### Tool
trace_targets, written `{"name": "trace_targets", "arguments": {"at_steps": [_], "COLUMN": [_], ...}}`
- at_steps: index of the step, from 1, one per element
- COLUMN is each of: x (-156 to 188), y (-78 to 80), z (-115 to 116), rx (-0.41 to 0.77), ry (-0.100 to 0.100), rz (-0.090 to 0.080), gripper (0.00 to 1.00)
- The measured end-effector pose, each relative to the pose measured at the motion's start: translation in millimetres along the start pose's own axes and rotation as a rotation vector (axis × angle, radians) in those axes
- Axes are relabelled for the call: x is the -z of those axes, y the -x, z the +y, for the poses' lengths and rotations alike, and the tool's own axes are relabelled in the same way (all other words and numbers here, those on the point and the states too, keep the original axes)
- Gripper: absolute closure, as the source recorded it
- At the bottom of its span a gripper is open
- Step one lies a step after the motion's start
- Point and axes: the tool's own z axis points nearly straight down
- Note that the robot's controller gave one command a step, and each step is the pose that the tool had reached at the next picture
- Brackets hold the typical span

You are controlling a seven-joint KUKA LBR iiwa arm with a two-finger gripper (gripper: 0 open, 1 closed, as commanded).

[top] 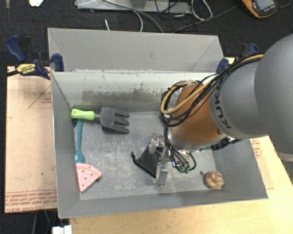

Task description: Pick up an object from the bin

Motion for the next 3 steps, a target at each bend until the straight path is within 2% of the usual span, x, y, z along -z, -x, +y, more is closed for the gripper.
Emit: {"name": "trace_targets", "arguments": {"at_steps": [1, 3], "x": [-9, 4], "y": [4.3, 4.6], "z": [-20, -19], "rx": [0.028, 0.035], "ry": [0.001, 0.001], "rz": [-0.006, -0.007], "gripper": [1.00, 1.00]}}
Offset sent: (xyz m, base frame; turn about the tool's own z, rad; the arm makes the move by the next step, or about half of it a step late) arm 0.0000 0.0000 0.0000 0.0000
